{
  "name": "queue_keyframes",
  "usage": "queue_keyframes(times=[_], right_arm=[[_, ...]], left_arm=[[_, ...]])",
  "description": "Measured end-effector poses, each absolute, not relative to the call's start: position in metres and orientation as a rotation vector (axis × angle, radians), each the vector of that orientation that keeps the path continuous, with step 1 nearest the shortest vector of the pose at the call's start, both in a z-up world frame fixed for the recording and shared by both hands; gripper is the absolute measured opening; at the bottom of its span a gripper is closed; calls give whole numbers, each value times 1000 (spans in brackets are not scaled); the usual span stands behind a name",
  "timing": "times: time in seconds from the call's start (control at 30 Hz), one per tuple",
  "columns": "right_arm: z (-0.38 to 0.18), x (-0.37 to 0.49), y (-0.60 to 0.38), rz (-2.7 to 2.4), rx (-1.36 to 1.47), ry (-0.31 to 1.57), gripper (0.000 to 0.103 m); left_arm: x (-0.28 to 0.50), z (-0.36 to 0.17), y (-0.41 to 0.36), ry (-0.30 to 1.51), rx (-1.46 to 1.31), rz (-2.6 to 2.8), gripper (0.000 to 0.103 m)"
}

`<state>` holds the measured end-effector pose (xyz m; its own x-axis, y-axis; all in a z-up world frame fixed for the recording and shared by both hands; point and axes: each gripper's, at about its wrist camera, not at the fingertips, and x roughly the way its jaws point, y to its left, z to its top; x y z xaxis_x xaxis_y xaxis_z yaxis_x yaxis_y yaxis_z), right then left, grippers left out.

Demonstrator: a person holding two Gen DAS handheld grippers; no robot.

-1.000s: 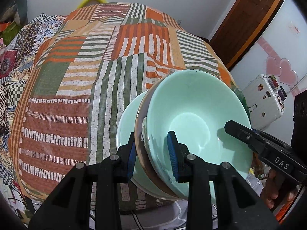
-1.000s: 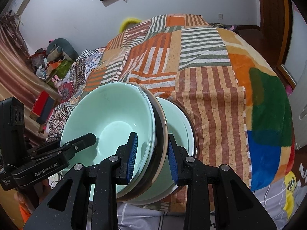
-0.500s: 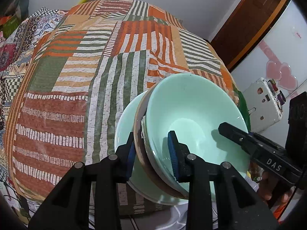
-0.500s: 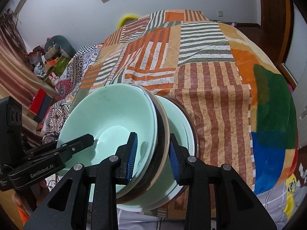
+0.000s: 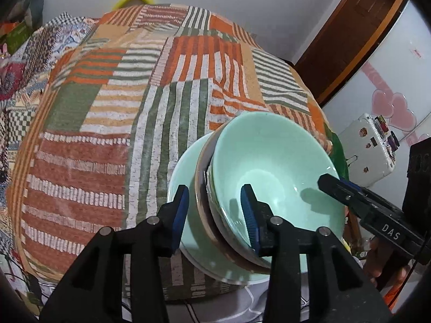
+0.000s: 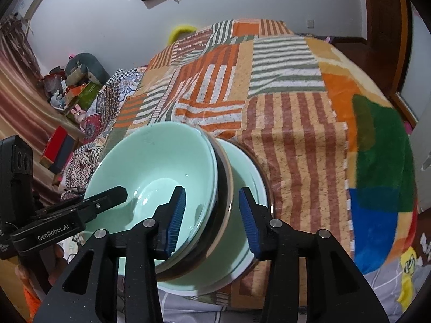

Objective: Organize plates and bowls

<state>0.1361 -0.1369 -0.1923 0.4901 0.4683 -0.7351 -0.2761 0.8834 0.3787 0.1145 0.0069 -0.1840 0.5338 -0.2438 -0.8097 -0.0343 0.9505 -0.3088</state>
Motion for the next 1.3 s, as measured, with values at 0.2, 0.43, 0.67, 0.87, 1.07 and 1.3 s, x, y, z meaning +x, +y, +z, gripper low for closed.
queue_keyframes(times=[0.2,0.43,0.67,0.87,1.07,1.3], right_arm=[[-167,125,-145,460,213,882,41],[-125,105,-145,489,187,743,43],[-79,77,-149,513,185,569,51],[-53,55,-152,518,179,449,57],[-42,44,-154,523,184,382,66],[-38,36,-154,517,186,340,81]], left_arm=[[92,-140,13,878,-273,-106,40],[60,-81,15,695,-250,-109,45],[21,-25,2,499,-195,-117,55],[-5,3,-9,390,-164,-131,67],[-22,12,-15,336,-138,-123,84],[-35,15,-12,306,-148,-100,98]])
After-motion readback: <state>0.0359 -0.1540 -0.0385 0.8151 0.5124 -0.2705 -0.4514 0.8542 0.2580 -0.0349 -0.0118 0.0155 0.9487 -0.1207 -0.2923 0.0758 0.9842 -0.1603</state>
